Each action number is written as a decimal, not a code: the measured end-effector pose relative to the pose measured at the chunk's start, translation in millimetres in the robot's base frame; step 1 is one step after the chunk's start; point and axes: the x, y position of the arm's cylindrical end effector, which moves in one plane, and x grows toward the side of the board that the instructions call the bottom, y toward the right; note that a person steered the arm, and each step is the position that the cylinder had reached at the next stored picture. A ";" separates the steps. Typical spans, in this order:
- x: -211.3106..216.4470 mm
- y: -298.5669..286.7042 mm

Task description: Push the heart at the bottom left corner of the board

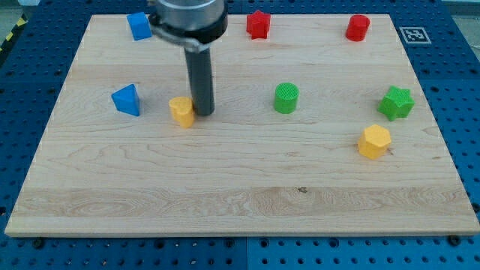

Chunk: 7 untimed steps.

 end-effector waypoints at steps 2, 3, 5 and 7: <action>-34.6 2.5; -16.9 -15.7; 30.5 -42.8; 19.1 -48.3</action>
